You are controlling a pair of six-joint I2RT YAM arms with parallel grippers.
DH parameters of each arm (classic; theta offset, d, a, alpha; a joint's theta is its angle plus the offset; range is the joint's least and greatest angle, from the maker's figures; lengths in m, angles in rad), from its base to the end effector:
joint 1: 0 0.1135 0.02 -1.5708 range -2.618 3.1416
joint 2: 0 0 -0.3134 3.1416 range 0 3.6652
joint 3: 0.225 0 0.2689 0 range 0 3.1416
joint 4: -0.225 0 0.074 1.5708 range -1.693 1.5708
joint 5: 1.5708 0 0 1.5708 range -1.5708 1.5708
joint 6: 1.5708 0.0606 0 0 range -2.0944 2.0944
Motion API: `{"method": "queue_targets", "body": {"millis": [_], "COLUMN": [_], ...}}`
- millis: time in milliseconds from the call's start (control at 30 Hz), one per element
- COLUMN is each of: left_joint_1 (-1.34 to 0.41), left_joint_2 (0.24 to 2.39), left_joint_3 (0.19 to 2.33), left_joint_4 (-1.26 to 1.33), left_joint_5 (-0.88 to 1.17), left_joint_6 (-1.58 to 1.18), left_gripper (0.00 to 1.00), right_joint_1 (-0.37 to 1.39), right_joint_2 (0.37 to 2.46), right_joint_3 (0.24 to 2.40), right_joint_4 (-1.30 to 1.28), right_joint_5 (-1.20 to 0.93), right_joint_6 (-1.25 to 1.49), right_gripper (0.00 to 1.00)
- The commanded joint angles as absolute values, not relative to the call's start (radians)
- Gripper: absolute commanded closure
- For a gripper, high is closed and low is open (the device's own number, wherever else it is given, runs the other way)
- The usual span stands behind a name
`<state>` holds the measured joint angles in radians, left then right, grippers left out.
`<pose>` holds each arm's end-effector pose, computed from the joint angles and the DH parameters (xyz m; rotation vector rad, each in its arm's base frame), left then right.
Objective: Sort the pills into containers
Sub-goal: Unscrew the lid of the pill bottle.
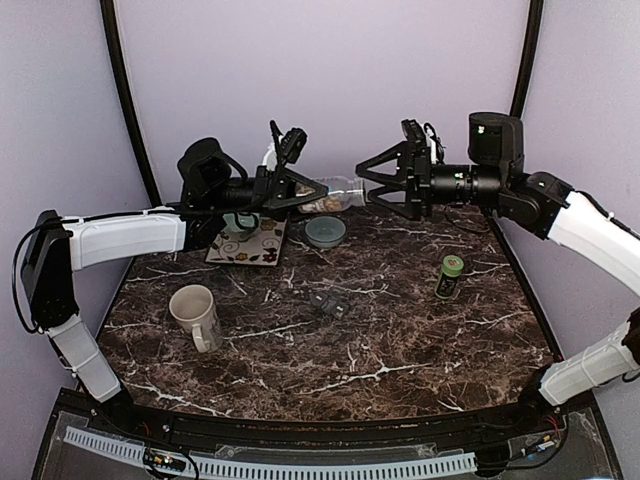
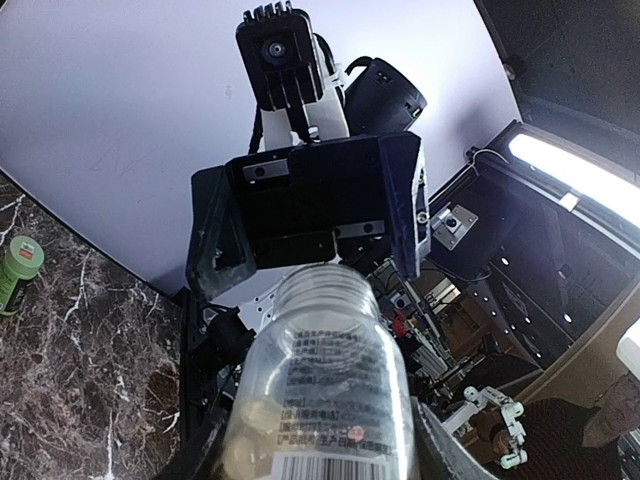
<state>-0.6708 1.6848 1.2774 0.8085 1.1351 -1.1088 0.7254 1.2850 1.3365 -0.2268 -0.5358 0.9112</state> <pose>0.2884 -0.2990 0.4150 0.9343 1.5325 -2.0361 0.2148 0.2318 0.4656 -0.2709 2.0198 1.5881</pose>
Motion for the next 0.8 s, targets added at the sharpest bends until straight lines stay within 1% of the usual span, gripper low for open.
{"method": "queue_targets", "body": {"millis": [0, 333, 567, 767], "left_joint_1": [-0.672, -0.675, -0.676, -0.678], "left_joint_2": [1.616, 1.622, 1.636, 1.639], "left_joint_3": [1.305, 1.311, 1.331, 1.339], "left_joint_4": [0.733, 0.706, 0.690, 0.673], "left_joint_5": [1.129, 1.113, 1.116, 1.114], "left_joint_6": [-0.990, -0.944, -0.932, -0.920], "left_gripper": [1.00, 1.00, 1.00, 1.00], "right_joint_1": [0.721, 0.733, 0.741, 0.742], "right_joint_2": [1.292, 1.299, 1.313, 1.329], "right_joint_3": [1.344, 1.367, 1.383, 1.388], "right_joint_4": [-0.193, -0.275, -0.291, -0.281], "right_joint_5": [-0.569, -0.561, -0.563, -0.573], "right_joint_6": [0.989, 0.978, 0.970, 0.972], "right_gripper": [0.18, 0.22, 0.30, 0.35]}}
